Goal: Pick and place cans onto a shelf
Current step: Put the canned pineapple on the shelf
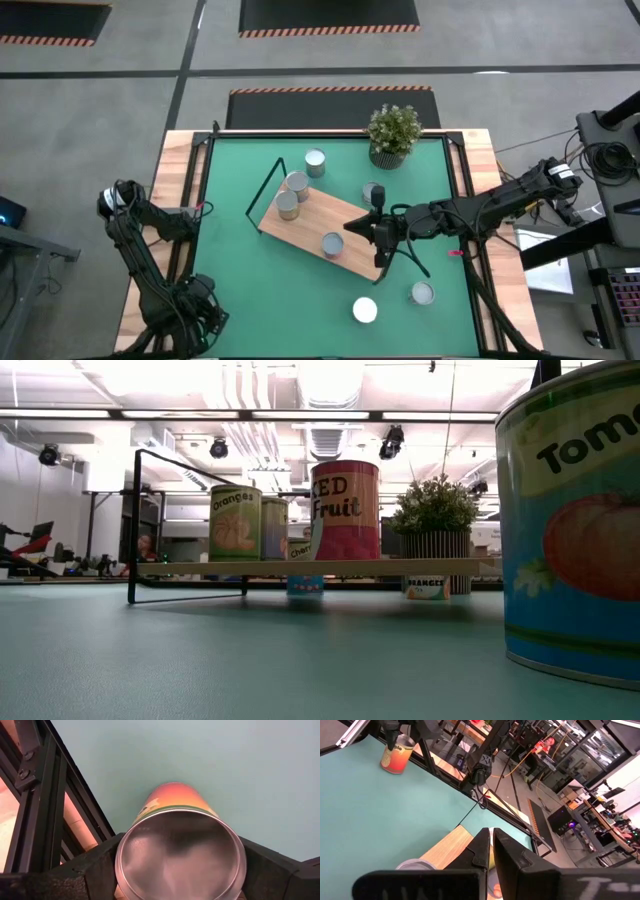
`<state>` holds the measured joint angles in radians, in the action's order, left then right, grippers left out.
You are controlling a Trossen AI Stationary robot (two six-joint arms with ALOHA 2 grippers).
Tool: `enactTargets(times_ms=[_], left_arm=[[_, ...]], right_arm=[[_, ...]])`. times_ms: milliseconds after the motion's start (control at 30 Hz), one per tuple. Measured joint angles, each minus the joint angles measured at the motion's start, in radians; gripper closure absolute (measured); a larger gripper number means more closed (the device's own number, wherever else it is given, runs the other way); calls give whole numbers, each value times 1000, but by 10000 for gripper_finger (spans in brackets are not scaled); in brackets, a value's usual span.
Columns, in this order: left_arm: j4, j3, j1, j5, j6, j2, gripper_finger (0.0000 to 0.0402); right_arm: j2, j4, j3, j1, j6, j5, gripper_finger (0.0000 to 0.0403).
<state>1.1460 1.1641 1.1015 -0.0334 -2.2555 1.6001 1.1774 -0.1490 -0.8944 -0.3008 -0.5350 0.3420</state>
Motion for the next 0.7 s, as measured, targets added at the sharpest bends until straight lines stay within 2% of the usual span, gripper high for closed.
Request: enactTargets(times_ms=[400,700], left_arm=[[9,1,-8,25,27,0,93],[72,65,-38,24,97,-2,93]], right_arm=[[0,1,0,0,3,0,390],[0,2,0,0,3,0,390]])
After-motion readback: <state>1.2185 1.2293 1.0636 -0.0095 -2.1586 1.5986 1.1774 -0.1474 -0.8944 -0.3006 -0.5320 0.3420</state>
